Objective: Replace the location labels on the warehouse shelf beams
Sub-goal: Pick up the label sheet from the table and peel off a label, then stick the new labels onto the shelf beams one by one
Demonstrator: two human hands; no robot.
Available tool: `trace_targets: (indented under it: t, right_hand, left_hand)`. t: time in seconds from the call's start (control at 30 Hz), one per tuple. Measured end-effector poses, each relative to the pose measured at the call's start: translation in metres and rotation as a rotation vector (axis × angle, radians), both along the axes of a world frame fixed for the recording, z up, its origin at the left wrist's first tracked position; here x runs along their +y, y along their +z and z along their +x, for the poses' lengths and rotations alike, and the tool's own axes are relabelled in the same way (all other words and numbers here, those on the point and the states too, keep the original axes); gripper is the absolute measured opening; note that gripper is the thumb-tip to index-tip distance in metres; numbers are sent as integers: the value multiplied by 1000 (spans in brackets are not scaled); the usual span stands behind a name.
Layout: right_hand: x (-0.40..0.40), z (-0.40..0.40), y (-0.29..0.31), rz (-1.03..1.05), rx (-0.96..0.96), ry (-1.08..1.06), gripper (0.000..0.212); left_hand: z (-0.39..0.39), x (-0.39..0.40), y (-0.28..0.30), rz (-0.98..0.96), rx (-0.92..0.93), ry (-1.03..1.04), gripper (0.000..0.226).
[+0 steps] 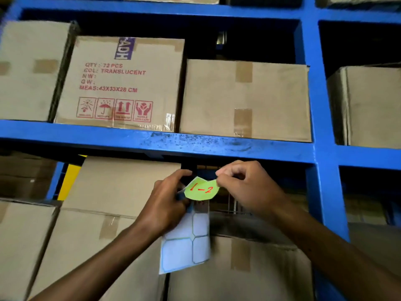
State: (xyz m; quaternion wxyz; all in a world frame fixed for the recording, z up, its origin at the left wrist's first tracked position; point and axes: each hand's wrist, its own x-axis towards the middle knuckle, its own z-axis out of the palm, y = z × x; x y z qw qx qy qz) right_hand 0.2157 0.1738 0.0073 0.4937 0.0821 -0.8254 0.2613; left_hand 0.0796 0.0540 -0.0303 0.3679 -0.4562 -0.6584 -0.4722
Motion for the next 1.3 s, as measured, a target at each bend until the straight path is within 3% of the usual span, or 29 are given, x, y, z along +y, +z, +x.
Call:
trace_targets:
  t: [0.37,0.5,0.6,0.7,0.77,0.83,1.0,1.3]
  right_hand:
    - [-41,-40,40,177,-36,-98,34]
    - [-52,-53,52,166,38,-113,55]
    - [-48,-60,63,100,130,-149,29]
    - [-42,-79,70,76,191,-219,12]
    - [-38,-90,72,90,208,-253,11]
    - [-38,-98,75,125,202,-270,12]
    - [-42,-103,87,276,125,-308,12]
    - [-40,-99,104,330,-18,-336,19]
  left_hand:
    - [-68,-61,22,-22,9,33,58]
    - [-88,-78,29,11,-71,23,50]
    - [-97,-86,29,-9,-114,-109,46]
    - [-98,-88,31,-24,-4,-236,66]
    - [-99,-88,35,-97,105,-179,92]
    - [-102,-87,39,-200,230,-58,102]
    - [-102,-87,51,-365,303,35,106]
    - [-114,-75,72,-463,290,70,108]
